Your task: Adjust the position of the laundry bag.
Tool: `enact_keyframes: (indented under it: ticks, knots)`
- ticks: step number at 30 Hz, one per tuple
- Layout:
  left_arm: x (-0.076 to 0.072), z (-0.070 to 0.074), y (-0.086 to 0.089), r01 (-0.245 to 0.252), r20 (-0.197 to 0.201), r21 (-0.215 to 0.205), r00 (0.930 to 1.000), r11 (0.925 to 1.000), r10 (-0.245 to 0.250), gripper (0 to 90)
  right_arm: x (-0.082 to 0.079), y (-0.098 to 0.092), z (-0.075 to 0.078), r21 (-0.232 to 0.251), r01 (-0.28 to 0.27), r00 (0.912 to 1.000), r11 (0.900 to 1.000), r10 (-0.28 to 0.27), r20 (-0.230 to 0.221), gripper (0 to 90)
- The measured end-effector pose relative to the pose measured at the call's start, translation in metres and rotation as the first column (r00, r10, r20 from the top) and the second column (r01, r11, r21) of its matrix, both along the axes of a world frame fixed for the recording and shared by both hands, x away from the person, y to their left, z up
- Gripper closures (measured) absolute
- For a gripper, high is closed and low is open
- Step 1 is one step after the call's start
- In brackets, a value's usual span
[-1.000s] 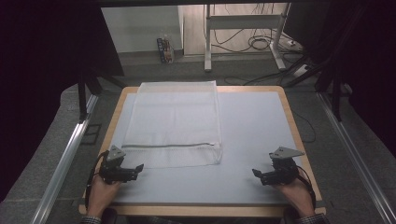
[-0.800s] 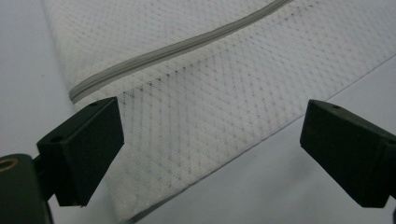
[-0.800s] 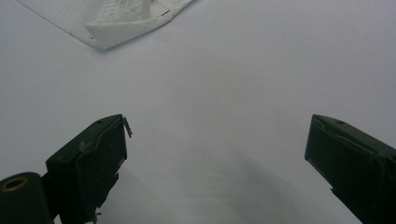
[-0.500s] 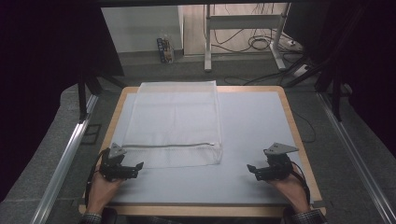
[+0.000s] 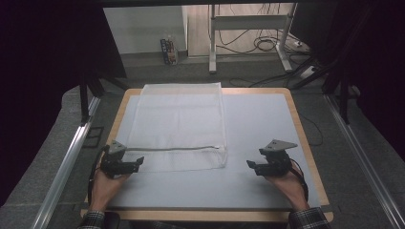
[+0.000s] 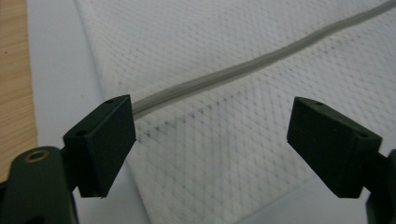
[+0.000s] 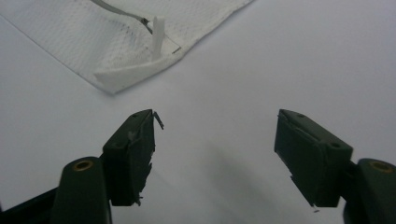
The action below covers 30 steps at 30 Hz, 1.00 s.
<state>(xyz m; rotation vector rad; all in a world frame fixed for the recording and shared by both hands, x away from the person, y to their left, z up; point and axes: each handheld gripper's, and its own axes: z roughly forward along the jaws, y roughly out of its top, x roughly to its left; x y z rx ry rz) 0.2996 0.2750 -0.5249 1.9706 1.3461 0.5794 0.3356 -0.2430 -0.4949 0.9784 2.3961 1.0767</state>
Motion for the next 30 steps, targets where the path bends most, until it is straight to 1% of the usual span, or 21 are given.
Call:
enact_keyframes:
  ticks: [3, 5, 8, 12, 13, 15, 16, 18, 19, 21, 22, 23, 25, 26, 28, 30]
  knots:
    - [0.004, 0.000, 0.003, -0.009, 0.000, -0.007, 1.0000, 0.9999, 0.009, 18.7, 0.008, 0.007, 0.000, 0.015, -0.004, 0.9999, 1.000, 0.005, -0.016, 33.0]
    - [0.006, 0.001, 0.005, -0.018, 0.001, 0.003, 0.9998, 0.9998, 0.018, 20.2, 0.012, 0.011, 0.000, 0.021, -0.009, 0.9996, 1.000, 0.010, -0.025, 36.2]
    - [0.011, 0.001, 0.005, -0.016, -0.005, 0.014, 0.9999, 0.9998, 0.016, 24.1, 0.018, 0.019, 0.001, 0.031, -0.003, 0.9997, 1.000, 0.004, -0.024, 35.2]
    - [0.020, 0.000, 0.007, -0.024, -0.010, 0.011, 0.9997, 0.9997, 0.024, 23.6, 0.027, 0.027, 0.003, 0.055, 0.005, 0.9995, 0.998, -0.004, -0.030, 34.0]
    - [0.022, -0.001, 0.008, -0.024, -0.011, 0.013, 0.9997, 0.9996, 0.024, 23.2, 0.029, 0.030, 0.003, 0.055, 0.006, 0.9996, 0.998, -0.004, -0.027, 34.2]
    - [0.025, -0.002, 0.009, -0.030, -0.010, 0.012, 0.9995, 0.9995, 0.030, 22.4, 0.034, 0.034, 0.002, 0.038, -0.001, 0.9996, 0.999, 0.002, -0.028, 36.4]
    - [0.027, -0.003, 0.010, -0.027, -0.011, 0.020, 0.9996, 0.9994, 0.027, 22.1, 0.038, 0.036, 0.002, 0.036, -0.003, 0.9997, 0.999, 0.004, -0.026, 38.1]
    - [0.029, -0.003, 0.011, -0.031, -0.001, 0.027, 0.9995, 0.9991, 0.031, 21.7, 0.044, 0.039, 0.000, 0.029, -0.011, 0.9991, 1.000, 0.012, -0.040, 41.8]
    - [0.030, -0.004, 0.011, -0.036, 0.001, 0.028, 0.9993, 0.9990, 0.036, 21.8, 0.047, 0.040, 0.000, 0.024, -0.004, 0.9991, 1.000, 0.005, -0.042, 43.5]
    - [0.032, -0.004, 0.012, -0.041, 0.008, 0.039, 0.9991, 0.9984, 0.041, 21.8, 0.052, 0.044, -0.001, 0.037, 0.009, 0.9982, 0.999, -0.006, -0.059, 45.1]
    - [0.033, -0.005, 0.013, -0.043, 0.009, 0.041, 0.9990, 0.9982, 0.043, 22.6, 0.056, 0.046, -0.001, 0.064, 0.015, 0.9969, 0.998, -0.010, -0.078, 45.0]
    - [0.034, -0.005, 0.013, -0.044, 0.007, 0.038, 0.9990, 0.9983, 0.044, 23.3, 0.058, 0.048, -0.002, 0.074, 0.023, 0.9957, 0.997, -0.016, -0.091, 43.6]
    - [0.036, -0.006, 0.015, -0.047, 0.004, 0.029, 0.9989, 0.9985, 0.047, 24.6, 0.062, 0.053, -0.002, 0.062, 0.040, 0.9948, 0.997, -0.034, -0.095, 37.4]
    - [0.038, -0.006, 0.015, -0.045, 0.000, 0.029, 0.9990, 0.9986, 0.045, 25.6, 0.065, 0.055, -0.002, 0.063, 0.043, 0.9945, 0.997, -0.037, -0.098, 36.4]
    - [0.041, -0.006, 0.015, -0.044, -0.002, 0.033, 0.9990, 0.9985, 0.044, 30.5, 0.069, 0.061, -0.003, 0.057, 0.051, 0.9940, 0.997, -0.046, -0.099, 35.9]
    - [0.045, -0.005, 0.017, -0.045, -0.002, 0.029, 0.9990, 0.9986, 0.045, 33.3, 0.075, 0.066, -0.003, 0.059, 0.047, 0.9935, 0.997, -0.040, -0.107, 37.0]
